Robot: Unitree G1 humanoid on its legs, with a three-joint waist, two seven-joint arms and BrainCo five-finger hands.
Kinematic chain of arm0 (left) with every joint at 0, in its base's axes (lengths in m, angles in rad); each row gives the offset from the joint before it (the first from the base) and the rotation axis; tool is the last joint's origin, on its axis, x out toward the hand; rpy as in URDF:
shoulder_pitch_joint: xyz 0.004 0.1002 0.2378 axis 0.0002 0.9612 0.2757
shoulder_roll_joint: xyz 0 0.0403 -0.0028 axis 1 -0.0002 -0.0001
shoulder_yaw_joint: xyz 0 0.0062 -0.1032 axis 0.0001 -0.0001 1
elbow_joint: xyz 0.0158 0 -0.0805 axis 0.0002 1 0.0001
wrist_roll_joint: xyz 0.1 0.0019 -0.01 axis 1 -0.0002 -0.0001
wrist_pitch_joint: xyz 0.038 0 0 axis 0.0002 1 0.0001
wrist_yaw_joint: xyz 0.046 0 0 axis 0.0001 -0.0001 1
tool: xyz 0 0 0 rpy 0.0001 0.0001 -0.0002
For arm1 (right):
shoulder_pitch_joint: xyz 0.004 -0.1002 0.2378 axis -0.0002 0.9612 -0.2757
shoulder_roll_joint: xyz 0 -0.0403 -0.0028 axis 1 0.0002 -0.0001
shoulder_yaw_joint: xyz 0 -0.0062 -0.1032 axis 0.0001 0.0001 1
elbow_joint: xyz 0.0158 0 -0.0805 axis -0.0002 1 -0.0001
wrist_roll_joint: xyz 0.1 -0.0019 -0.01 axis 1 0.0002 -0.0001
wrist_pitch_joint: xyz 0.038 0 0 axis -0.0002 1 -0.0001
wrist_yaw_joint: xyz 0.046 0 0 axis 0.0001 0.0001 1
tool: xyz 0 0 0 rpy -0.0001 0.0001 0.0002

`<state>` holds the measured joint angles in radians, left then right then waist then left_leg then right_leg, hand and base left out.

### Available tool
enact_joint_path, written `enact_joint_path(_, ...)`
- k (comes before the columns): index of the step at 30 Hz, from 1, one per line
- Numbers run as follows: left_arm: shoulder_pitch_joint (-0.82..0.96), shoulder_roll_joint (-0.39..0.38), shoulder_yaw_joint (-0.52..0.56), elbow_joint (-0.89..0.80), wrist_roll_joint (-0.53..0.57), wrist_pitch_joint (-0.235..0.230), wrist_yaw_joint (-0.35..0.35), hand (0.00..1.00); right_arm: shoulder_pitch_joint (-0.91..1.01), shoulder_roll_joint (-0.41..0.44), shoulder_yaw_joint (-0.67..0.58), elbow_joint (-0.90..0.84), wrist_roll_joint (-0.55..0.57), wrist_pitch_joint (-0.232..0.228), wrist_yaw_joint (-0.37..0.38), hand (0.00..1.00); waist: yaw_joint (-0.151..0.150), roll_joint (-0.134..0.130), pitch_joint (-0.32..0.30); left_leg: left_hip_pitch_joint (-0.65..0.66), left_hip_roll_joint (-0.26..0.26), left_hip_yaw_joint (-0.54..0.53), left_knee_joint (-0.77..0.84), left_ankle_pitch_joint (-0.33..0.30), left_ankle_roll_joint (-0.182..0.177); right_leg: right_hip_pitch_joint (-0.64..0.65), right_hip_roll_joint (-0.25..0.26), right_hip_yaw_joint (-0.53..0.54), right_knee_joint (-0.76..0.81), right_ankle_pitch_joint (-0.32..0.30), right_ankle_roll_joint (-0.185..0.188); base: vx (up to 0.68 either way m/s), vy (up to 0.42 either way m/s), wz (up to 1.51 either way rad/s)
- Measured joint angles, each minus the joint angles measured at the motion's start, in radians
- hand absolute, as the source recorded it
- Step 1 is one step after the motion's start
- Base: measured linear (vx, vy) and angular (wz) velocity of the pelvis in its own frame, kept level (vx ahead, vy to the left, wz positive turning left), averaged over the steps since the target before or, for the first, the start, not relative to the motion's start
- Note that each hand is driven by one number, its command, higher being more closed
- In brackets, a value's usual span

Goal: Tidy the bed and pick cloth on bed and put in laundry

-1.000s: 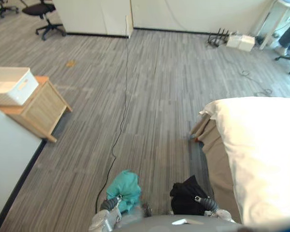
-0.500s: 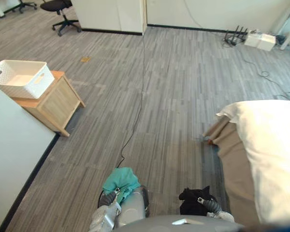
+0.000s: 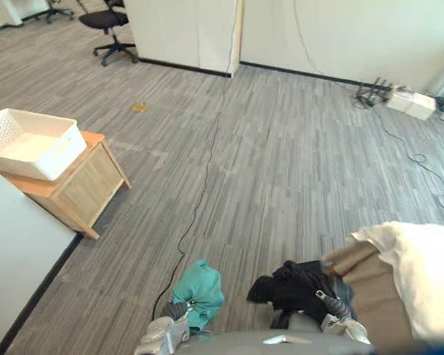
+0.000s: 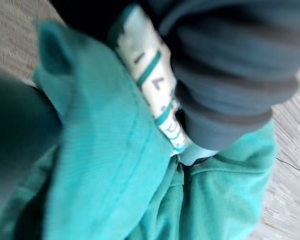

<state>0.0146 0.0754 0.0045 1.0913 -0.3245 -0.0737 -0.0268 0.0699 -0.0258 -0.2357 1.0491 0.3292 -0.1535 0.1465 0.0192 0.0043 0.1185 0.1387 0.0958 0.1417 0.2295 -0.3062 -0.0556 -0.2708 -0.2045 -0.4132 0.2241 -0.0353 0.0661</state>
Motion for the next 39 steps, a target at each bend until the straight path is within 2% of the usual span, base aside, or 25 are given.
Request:
enact_joint_path(2, 0.001, -0.001, 0.008, 0.000, 0.001, -0.006, 0.002, 1.00, 0.001, 0.001, 0.035, 0.000, 0.000, -0.006, -0.008, 1.00, -0.001, -0.016, 0.006, 0.035, 0.016, -0.015, 0.012, -0.035, -0.040, 0.008, 0.007, 0.053, -0.059, 0.072, -0.013, 0.63, -0.437, 0.53)
enact_joint_path(3, -0.001, -0.033, 0.020, 0.010, 0.002, -0.008, 0.010, 1.00, -0.011, -0.027, 0.048, -0.001, 0.000, -0.006, -0.020, 1.00, 0.000, 0.017, 0.010, 0.063, 0.076, -0.029, 0.050, -0.063, -0.058, 0.007, 0.040, 0.043, 0.052, 0.081, -0.074, 0.64, -0.487, 0.36)
enact_joint_path(6, 0.006, -0.053, 0.053, -0.009, 0.022, -0.028, 0.017, 1.00, -0.028, -0.031, 0.051, 0.003, 0.001, -0.003, -0.040, 1.00, 0.001, 0.025, 0.014, 0.035, 0.125, -0.058, 0.200, -0.002, -0.043, -0.008, 0.042, 0.021, 0.228, -0.076, -0.108, 0.45, -0.377, 0.19)
enact_joint_path(7, 0.009, -0.059, 0.083, -0.011, 0.025, -0.032, 0.021, 1.00, -0.031, -0.034, 0.051, 0.007, 0.001, 0.003, -0.043, 1.00, 0.003, 0.030, 0.011, -0.002, 0.142, -0.085, 0.305, 0.034, -0.028, 0.005, 0.050, 0.011, 0.260, -0.125, -0.119, 0.52, -0.443, 0.07)
enact_joint_path(8, 0.014, -0.066, 0.121, -0.011, 0.032, -0.037, 0.030, 1.00, -0.035, -0.040, 0.051, 0.011, -0.001, 0.017, -0.043, 1.00, 0.000, 0.040, 0.007, -0.094, 0.168, -0.138, 0.487, 0.121, -0.002, 0.038, 0.080, -0.002, 0.261, -0.167, -0.124, 0.40, -0.325, 0.07)
enact_joint_path(10, 0.020, -0.073, 0.158, -0.015, 0.033, -0.057, 0.030, 1.00, -0.044, -0.052, 0.057, 0.032, -0.006, 0.024, -0.040, 1.00, 0.004, 0.063, 0.011, -0.218, 0.198, -0.210, 0.766, 0.165, -0.010, 0.121, 0.140, -0.005, 0.213, -0.203, -0.132, 0.51, -0.337, -0.02)
enact_joint_path(11, 0.032, -0.069, 0.167, -0.028, 0.037, -0.070, 0.032, 1.00, -0.062, -0.059, 0.075, 0.053, -0.023, 0.032, -0.034, 1.00, 0.015, 0.064, 0.021, -0.277, 0.188, -0.219, 0.873, 0.159, -0.015, 0.196, 0.168, -0.003, 0.167, -0.218, -0.138, 0.44, -0.254, -0.10)
enact_joint_path(13, 0.046, -0.068, 0.172, -0.047, 0.040, -0.091, 0.033, 1.00, -0.062, -0.060, 0.100, 0.074, -0.041, 0.038, -0.024, 1.00, 0.035, 0.048, 0.026, -0.349, 0.136, -0.223, 0.916, 0.152, -0.019, 0.283, 0.182, 0.004, 0.102, -0.236, -0.140, 0.41, -0.187, -0.16)
enact_joint_path(14, 0.058, -0.067, 0.174, -0.053, 0.033, -0.115, 0.033, 1.00, -0.063, -0.058, 0.121, 0.088, -0.047, 0.037, 0.000, 1.00, 0.057, 0.039, 0.029, -0.424, 0.076, -0.202, 0.885, 0.129, -0.014, 0.347, 0.189, 0.013, 0.036, -0.238, -0.139, 0.47, -0.168, -0.25)
enact_joint_path(15, 0.061, -0.072, 0.173, -0.060, 0.030, -0.125, 0.034, 1.00, -0.067, -0.055, 0.124, 0.088, -0.048, 0.036, 0.011, 1.00, 0.061, 0.037, 0.031, -0.453, 0.057, -0.186, 0.858, 0.116, -0.011, 0.369, 0.191, 0.017, 0.014, -0.228, -0.127, 0.48, -0.100, -0.36)
enact_joint_path(18, 0.060, -0.080, 0.173, -0.079, -0.012, -0.150, 0.034, 1.00, -0.087, -0.018, 0.129, 0.078, -0.052, 0.034, 0.035, 1.00, 0.085, 0.026, 0.041, -0.502, 0.020, -0.002, 0.480, 0.084, 0.014, 0.474, 0.188, 0.019, -0.079, -0.217, -0.095, 0.51, 0.021, -0.32)
enact_joint_path(20, 0.060, -0.072, 0.169, -0.078, -0.028, -0.151, 0.034, 1.00, -0.080, 0.009, 0.148, 0.068, -0.085, 0.013, 0.046, 1.00, 0.081, 0.013, 0.047, -0.483, 0.002, 0.166, 0.124, 0.225, 0.075, 0.557, 0.171, -0.022, -0.115, -0.247, -0.032, 0.60, 0.067, 0.08)
enact_joint_path(21, 0.060, -0.070, 0.168, -0.079, -0.032, -0.149, 0.034, 1.00, -0.075, 0.015, 0.151, 0.068, -0.087, 0.012, 0.046, 1.00, 0.081, 0.009, 0.050, -0.475, 0.000, 0.197, 0.083, 0.289, 0.119, 0.583, 0.167, -0.031, -0.115, -0.259, -0.012, 0.61, 0.109, 0.36)
enact_joint_path(22, 0.057, -0.052, 0.171, -0.079, -0.035, -0.146, 0.033, 1.00, -0.071, 0.026, 0.166, 0.069, -0.088, 0.010, 0.044, 1.00, 0.090, -0.021, 0.049, -0.450, -0.036, 0.236, 0.078, 0.325, 0.215, 0.630, 0.137, -0.043, -0.115, -0.273, 0.022, 0.51, 0.096, 0.43)
enact_joint_path(24, 0.050, -0.036, 0.163, -0.080, -0.034, -0.130, 0.034, 1.00, -0.079, 0.047, 0.171, 0.057, -0.088, 0.009, 0.046, 1.00, 0.092, -0.052, 0.031, -0.442, -0.073, 0.230, 0.089, 0.279, 0.242, 0.629, 0.102, -0.060, -0.098, -0.215, 0.045, 0.74, 0.177, 0.40)
enact_joint_path(25, 0.045, -0.036, 0.162, -0.079, -0.035, -0.121, 0.036, 1.00, -0.096, 0.047, 0.169, 0.044, -0.088, 0.012, 0.046, 1.00, 0.108, -0.052, 0.031, -0.437, -0.076, 0.230, 0.112, 0.247, 0.257, 0.629, 0.099, -0.043, -0.085, -0.160, 0.030, 0.59, 0.168, 0.20)
enact_joint_path(27, 0.044, -0.032, 0.149, -0.080, -0.034, -0.103, 0.041, 1.00, -0.119, 0.056, 0.163, 0.025, -0.111, 0.036, 0.045, 1.00, 0.113, -0.052, 0.030, -0.408, -0.094, 0.229, 0.129, 0.215, 0.278, 0.620, 0.077, -0.013, -0.003, -0.080, 0.041, 0.49, 0.177, 0.24)
enact_joint_path(28, 0.045, -0.035, 0.132, -0.074, -0.032, -0.098, 0.050, 1.00, -0.122, 0.057, 0.150, 0.028, -0.137, 0.043, 0.049, 1.00, 0.116, -0.041, 0.023, -0.352, -0.108, 0.202, 0.097, 0.170, 0.246, 0.569, 0.048, 0.013, 0.163, -0.033, 0.063, 0.65, 0.253, 0.51)
enact_joint_path(29, 0.045, -0.027, 0.101, -0.065, -0.006, -0.097, 0.055, 1.00, -0.118, 0.060, 0.127, 0.035, -0.157, 0.046, 0.049, 1.00, 0.109, -0.038, 0.019, -0.297, -0.134, 0.160, 0.062, 0.135, 0.219, 0.482, 0.002, 0.054, 0.400, 0.060, 0.044, 0.44, 0.175, 0.53)
enact_joint_path(31, 0.045, -0.020, 0.075, -0.063, 0.019, -0.099, 0.062, 1.00, -0.096, 0.051, 0.118, 0.047, -0.167, 0.045, 0.051, 1.00, 0.101, -0.038, 0.020, -0.204, -0.171, 0.108, 0.021, 0.104, 0.191, 0.328, -0.059, 0.106, 0.728, 0.059, 0.032, 0.37, 0.110, 0.74)
enact_joint_path(33, 0.046, -0.026, 0.068, -0.043, 0.032, -0.103, 0.079, 1.00, -0.065, 0.043, 0.127, 0.024, -0.175, 0.039, 0.047, 1.00, 0.091, -0.022, 0.016, -0.126, -0.180, 0.067, -0.011, 0.099, 0.189, 0.220, -0.082, 0.122, 0.851, 0.022, 0.017, 0.37, 0.088, 0.77)
enact_joint_path(34, 0.047, -0.025, 0.065, -0.037, 0.033, -0.104, 0.081, 1.00, -0.051, 0.047, 0.129, 0.002, -0.175, 0.029, 0.044, 1.00, 0.080, -0.015, 0.010, -0.074, -0.184, 0.025, -0.036, 0.096, 0.191, 0.147, -0.078, 0.126, 0.862, -0.014, -0.006, 0.49, 0.062, 1.25)
enact_joint_path(35, 0.041, -0.019, 0.052, -0.035, 0.032, -0.105, 0.081, 1.00, -0.043, 0.053, 0.130, -0.019, -0.173, 0.013, 0.033, 1.00, 0.065, -0.021, 0.006, -0.021, -0.186, -0.041, -0.065, 0.096, 0.190, 0.072, -0.070, 0.124, 0.796, -0.078, -0.002, 0.40, 0.006, 1.33)
enact_joint_path(36, 0.037, -0.017, 0.037, -0.035, 0.032, -0.105, 0.081, 1.00, -0.040, 0.054, 0.127, -0.027, -0.172, 0.005, 0.025, 1.00, 0.063, -0.022, 0.007, -0.004, -0.185, -0.072, -0.075, 0.094, 0.186, 0.056, -0.066, 0.123, 0.739, -0.101, 0.005, 0.56, -0.081, 1.67)
enact_joint_path(39, 0.017, -0.023, 0.026, -0.035, 0.031, -0.104, 0.077, 1.00, -0.040, 0.053, 0.124, -0.031, -0.153, -0.012, -0.008, 1.00, 0.046, -0.021, 0.006, 0.024, -0.182, -0.201, -0.081, 0.061, 0.144, 0.032, -0.046, 0.120, 0.297, -0.101, 0.022, 0.38, -0.153, 1.40)
